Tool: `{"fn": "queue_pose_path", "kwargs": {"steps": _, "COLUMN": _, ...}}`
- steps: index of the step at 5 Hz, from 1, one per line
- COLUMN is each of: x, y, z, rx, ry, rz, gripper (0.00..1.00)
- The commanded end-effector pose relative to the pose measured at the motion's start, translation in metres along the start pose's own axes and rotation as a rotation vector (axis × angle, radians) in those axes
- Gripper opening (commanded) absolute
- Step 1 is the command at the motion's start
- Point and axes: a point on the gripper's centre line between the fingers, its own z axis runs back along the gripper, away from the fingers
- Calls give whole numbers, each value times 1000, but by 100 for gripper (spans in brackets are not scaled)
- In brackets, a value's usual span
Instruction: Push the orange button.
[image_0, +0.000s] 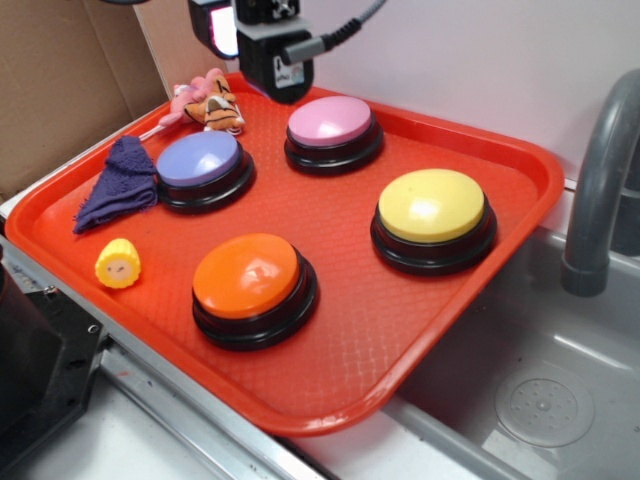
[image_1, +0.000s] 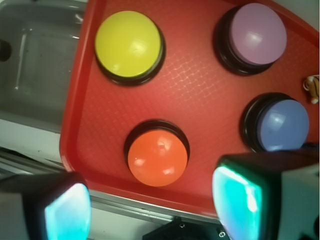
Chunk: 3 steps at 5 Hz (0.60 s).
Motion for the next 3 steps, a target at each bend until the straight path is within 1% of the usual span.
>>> {"fn": "queue_pose_path", "kwargs": {"steps": 1, "x": -25, "y": -6, "z": 21, "rx": 68, "ry": -118, "rz": -15, "gripper": 100}}
{"fn": "queue_pose_path", "kwargs": {"steps": 3, "x": -33, "y": -7, "z": 17, "rx": 61, "ry": -149, "rz": -16, "gripper": 100}}
